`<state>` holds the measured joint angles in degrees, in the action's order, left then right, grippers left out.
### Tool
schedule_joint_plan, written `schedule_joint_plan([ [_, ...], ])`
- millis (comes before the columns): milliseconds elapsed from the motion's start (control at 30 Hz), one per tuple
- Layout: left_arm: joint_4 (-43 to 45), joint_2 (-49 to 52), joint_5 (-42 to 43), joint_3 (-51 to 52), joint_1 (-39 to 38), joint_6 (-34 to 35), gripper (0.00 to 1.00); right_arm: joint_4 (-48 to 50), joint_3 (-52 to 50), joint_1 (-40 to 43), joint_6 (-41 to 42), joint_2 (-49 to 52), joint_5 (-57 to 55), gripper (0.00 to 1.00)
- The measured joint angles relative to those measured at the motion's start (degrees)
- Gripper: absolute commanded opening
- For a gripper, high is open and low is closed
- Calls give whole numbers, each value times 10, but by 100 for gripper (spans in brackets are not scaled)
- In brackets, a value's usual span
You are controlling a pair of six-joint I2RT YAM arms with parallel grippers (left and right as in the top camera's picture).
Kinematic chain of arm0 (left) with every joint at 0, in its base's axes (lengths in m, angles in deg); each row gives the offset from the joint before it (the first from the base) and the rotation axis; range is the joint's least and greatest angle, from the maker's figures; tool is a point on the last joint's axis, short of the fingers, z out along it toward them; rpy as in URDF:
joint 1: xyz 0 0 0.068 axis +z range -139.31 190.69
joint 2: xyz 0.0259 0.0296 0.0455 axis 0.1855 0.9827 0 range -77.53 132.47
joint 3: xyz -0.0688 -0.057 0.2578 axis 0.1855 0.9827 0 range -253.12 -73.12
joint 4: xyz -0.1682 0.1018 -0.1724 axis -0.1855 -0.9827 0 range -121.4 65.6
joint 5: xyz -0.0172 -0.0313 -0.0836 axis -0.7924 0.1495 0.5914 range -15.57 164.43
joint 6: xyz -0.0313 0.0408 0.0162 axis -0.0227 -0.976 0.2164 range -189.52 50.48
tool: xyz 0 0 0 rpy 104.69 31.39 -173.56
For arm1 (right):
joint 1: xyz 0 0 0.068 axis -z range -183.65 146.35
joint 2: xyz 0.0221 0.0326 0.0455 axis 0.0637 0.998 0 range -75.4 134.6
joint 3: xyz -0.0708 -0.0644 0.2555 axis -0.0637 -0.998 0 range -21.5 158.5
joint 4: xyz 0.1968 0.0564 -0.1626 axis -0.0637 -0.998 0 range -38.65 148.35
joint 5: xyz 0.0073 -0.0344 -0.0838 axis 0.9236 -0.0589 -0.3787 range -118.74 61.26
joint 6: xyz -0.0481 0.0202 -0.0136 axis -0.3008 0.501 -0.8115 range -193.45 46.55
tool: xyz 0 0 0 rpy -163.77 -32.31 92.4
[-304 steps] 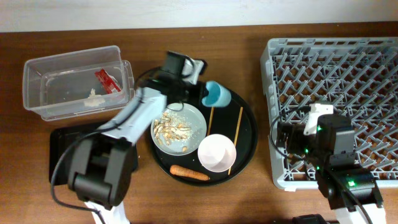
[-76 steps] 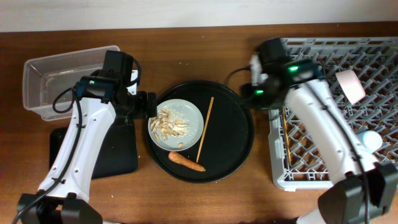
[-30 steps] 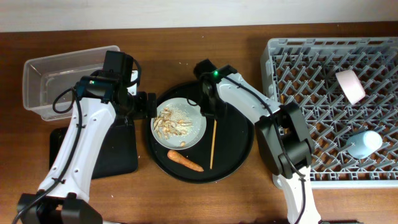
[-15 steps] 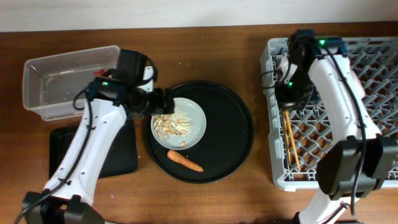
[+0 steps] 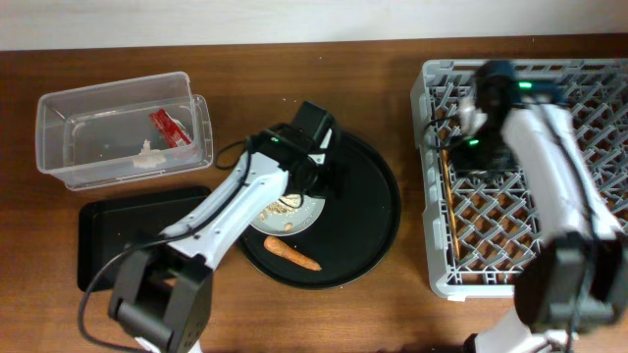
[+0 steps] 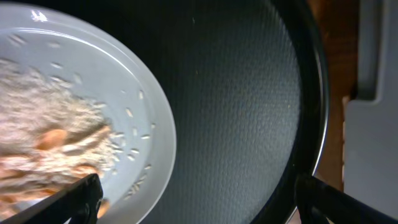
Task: Sort waste into correct bins and load items into the dishwasher rack
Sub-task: 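Grasp the white plate rim with the left gripper and lift it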
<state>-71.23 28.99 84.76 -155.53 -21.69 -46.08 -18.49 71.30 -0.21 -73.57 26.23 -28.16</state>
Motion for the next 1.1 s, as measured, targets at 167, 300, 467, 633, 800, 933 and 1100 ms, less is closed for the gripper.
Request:
schedule_joint_plan([
  [167,62,82,-2,0,-23,33,59,-7,21,78,4,-87,37,33],
  [300,64,102,-55,0,-26,35,57,-9,21,78,4,-85,47,33],
  [467,69,102,-171,0,-70,37,51,-17,21,78,4,-85,58,33],
  [633,68,105,-209,0,-83,37,41,-24,21,78,3,-85,58,33],
  [800,59,130,-229,-2,-83,38,1,-24,21,78,4,-85,63,33],
  [933,-28,142,-278,-51,-87,38,1,-24,21,78,3,-85,64,33],
  [1100,-128,149,-304,-145,-86,38,0,-24,21,78,3,-85,64,33],
])
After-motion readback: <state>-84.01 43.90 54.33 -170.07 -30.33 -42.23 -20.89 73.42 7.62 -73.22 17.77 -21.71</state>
